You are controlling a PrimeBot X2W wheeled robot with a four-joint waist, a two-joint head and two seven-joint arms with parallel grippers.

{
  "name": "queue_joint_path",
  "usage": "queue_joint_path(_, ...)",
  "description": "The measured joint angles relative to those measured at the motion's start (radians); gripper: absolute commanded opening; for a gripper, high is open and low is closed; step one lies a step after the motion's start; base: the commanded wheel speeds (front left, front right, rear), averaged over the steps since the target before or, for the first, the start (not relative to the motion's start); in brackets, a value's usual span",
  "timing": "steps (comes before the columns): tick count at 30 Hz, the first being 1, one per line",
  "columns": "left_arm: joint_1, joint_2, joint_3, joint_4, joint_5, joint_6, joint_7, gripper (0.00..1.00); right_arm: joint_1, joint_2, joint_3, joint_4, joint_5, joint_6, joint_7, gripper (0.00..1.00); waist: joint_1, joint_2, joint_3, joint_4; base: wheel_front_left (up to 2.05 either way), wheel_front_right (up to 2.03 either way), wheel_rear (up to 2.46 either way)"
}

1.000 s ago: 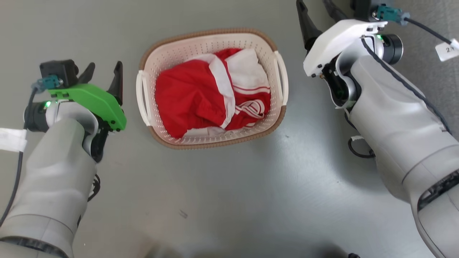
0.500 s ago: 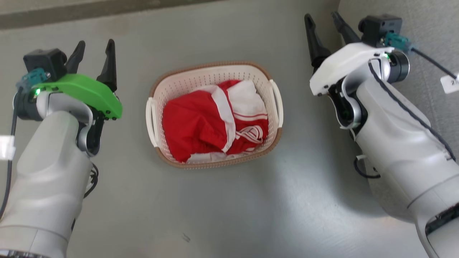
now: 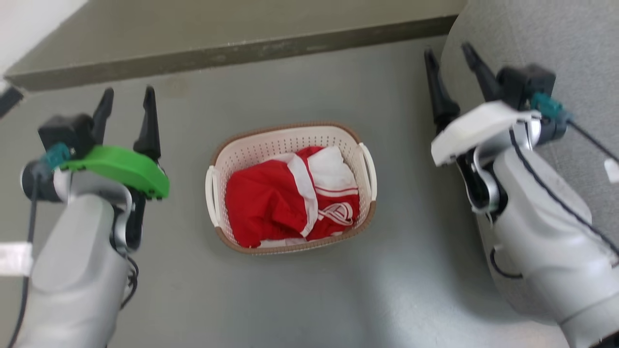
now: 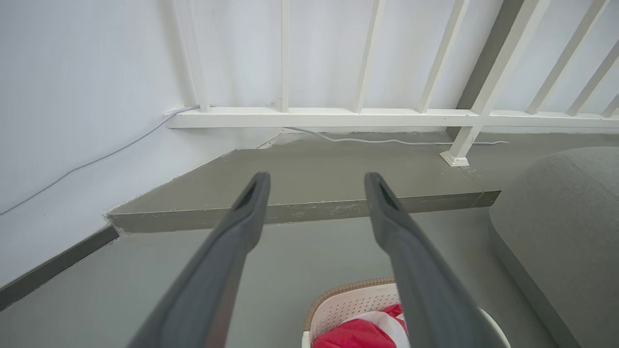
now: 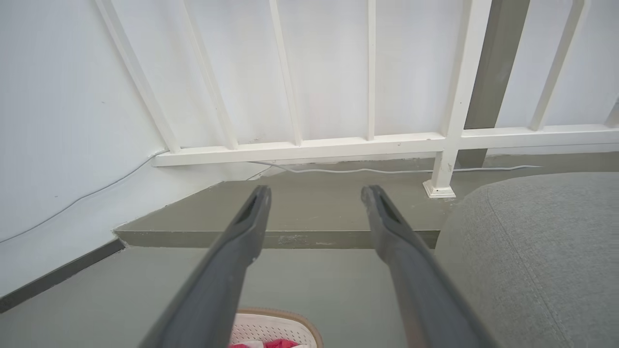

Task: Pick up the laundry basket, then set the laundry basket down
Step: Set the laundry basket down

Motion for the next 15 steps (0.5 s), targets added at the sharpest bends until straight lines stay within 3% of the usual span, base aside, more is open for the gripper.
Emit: queue_joint_path(15, 0.270, -0.026, 0.022, -0.183, 0.109, 0.055, 0.000, 1.00, 0.267, 0.010, -0.116, -0.102, -0.129, 0.000, 0.000, 1.00, 0.0000, 0.0000, -0.123, -0.004, 0.00, 0.00, 0.00)
